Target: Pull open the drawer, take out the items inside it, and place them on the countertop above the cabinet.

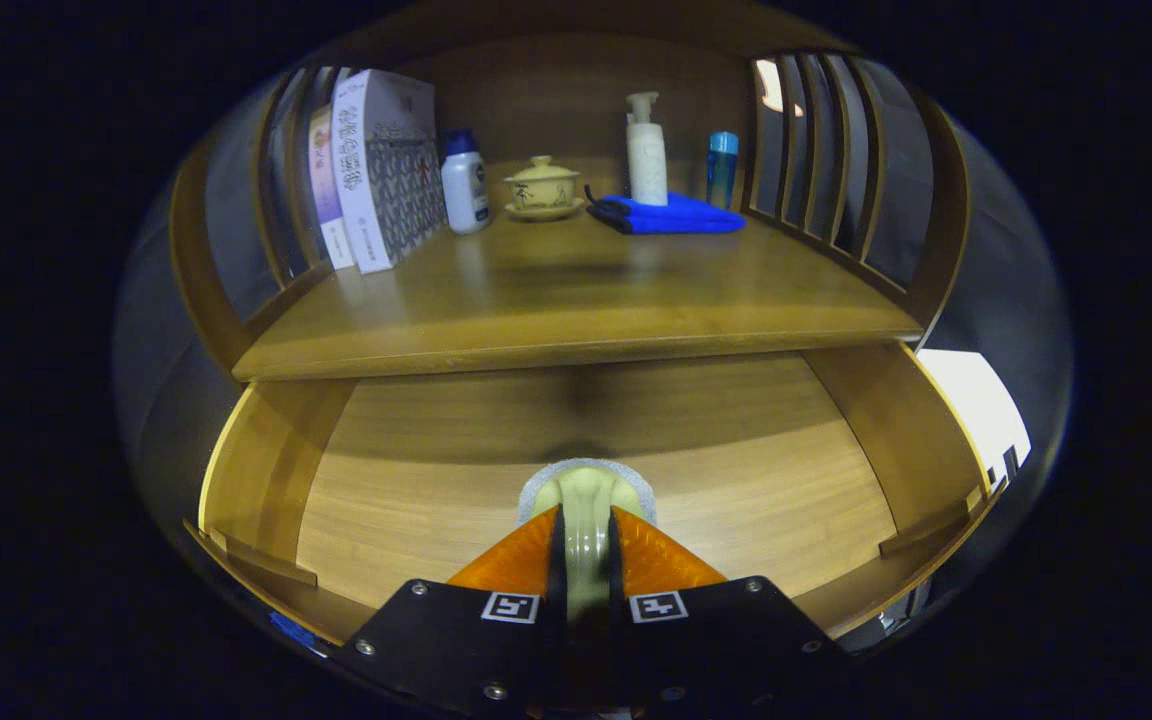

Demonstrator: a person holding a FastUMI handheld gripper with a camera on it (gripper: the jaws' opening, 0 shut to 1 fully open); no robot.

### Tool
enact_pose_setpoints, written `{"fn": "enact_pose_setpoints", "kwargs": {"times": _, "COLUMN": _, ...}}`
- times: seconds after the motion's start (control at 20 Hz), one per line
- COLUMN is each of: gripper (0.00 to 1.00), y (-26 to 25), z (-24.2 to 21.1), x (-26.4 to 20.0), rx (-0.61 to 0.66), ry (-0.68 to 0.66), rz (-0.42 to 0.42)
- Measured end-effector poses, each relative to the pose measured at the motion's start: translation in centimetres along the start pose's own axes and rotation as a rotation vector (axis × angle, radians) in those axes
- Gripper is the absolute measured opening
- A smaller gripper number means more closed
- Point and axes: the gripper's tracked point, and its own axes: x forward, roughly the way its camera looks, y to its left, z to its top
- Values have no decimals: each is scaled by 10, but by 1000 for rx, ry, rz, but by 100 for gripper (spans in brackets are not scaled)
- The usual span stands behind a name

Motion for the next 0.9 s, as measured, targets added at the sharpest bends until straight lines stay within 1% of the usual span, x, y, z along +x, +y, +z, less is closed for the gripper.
{"fn": "enact_pose_setpoints", "kwargs": {"times": 0.3, "gripper": 19, "y": 4, "z": 21, "x": -26, "rx": -36, "ry": -123, "rz": -10}}
{"fn": "enact_pose_setpoints", "kwargs": {"times": 0.6, "gripper": 19, "y": 6, "z": 61, "x": -54, "rx": -29, "ry": -208, "rz": -14}}
{"fn": "enact_pose_setpoints", "kwargs": {"times": 0.75, "gripper": 19, "y": 8, "z": 81, "x": -55, "rx": -36, "ry": -232, "rz": -9}}
{"fn": "enact_pose_setpoints", "kwargs": {"times": 0.9, "gripper": 19, "y": 7, "z": 100, "x": -50, "rx": -55, "ry": -245, "rz": -22}}
